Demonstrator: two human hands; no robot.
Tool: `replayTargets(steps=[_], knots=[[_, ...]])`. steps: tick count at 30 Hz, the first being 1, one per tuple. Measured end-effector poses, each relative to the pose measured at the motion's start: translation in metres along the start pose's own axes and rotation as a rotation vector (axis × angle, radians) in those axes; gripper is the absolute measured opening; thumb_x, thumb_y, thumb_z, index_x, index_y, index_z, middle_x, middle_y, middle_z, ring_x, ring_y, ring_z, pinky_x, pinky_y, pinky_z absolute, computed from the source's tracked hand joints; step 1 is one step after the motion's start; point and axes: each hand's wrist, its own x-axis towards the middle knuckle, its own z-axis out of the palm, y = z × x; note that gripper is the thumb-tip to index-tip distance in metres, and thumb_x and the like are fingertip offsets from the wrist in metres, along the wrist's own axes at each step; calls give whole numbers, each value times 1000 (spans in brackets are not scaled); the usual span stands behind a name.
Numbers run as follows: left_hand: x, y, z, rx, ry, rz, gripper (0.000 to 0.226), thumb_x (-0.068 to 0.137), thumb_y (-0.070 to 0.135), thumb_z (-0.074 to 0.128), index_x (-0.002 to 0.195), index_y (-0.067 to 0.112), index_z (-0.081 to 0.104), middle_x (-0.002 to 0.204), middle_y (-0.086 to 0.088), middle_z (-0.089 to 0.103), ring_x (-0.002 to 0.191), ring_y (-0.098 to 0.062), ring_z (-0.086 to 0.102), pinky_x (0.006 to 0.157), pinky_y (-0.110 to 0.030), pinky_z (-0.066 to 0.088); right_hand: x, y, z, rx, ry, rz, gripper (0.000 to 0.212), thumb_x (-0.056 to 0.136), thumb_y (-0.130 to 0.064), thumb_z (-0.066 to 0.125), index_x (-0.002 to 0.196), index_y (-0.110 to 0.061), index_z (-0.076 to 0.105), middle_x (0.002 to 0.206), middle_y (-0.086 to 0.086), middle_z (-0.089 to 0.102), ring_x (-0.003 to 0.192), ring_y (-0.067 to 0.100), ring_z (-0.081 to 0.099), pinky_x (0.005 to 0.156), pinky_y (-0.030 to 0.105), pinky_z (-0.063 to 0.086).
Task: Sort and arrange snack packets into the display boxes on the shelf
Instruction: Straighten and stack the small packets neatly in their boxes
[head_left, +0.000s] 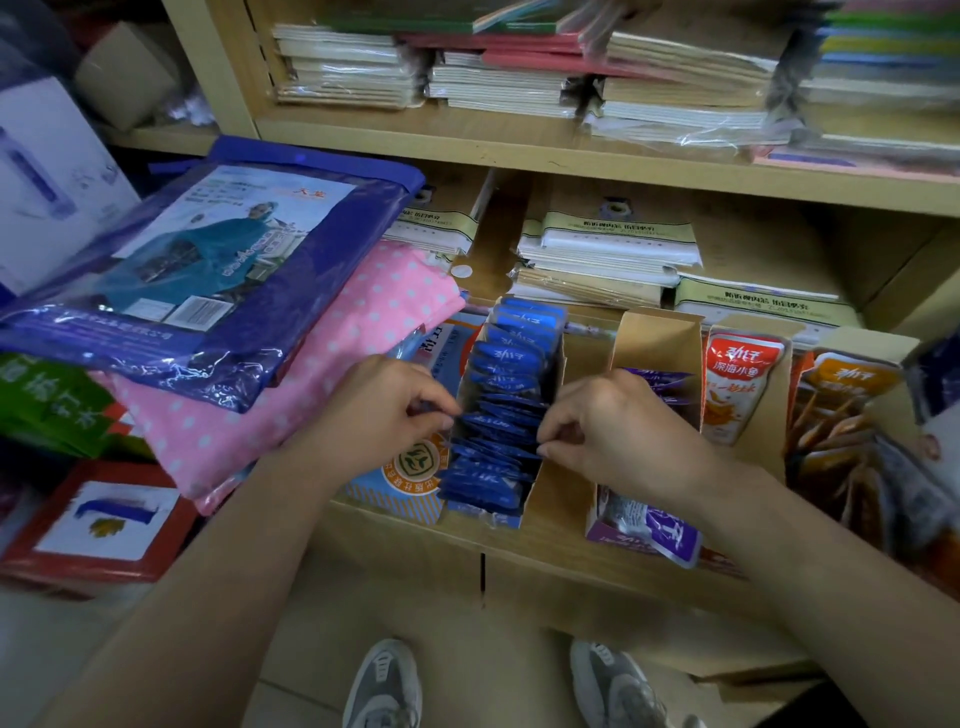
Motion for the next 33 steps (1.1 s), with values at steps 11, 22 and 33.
replayTargets(steps=[11, 22, 33], knots=[[8, 11, 3, -259, 38, -94, 12, 81, 7, 82, 87, 16, 82, 76, 17, 75, 73, 0, 71, 71, -19, 57, -3, -8, 6, 5, 171, -75, 2, 83, -17, 81, 81, -17, 80, 77, -9, 70, 65, 1, 60, 66, 22, 55], [-4, 14, -8, -423, -48, -243, 15, 77, 9, 86, 90, 13, 80, 75, 5, 77, 72, -8, 74, 68, -17, 54, -6, 5, -5, 145, 117, 101, 27, 82, -14, 81, 108, -19, 74, 85, -13, 70, 77, -2, 66, 75, 15, 56], [-21, 16, -9, -431, -31, -237, 11, 74, 6, 87, 80, 11, 80, 74, 2, 77, 70, -16, 74, 68, -20, 57, -12, 1, -4, 64, -37, 30, 8, 84, -23, 79, 91, -22, 76, 81, -12, 68, 76, 0, 64, 72, 21, 56]])
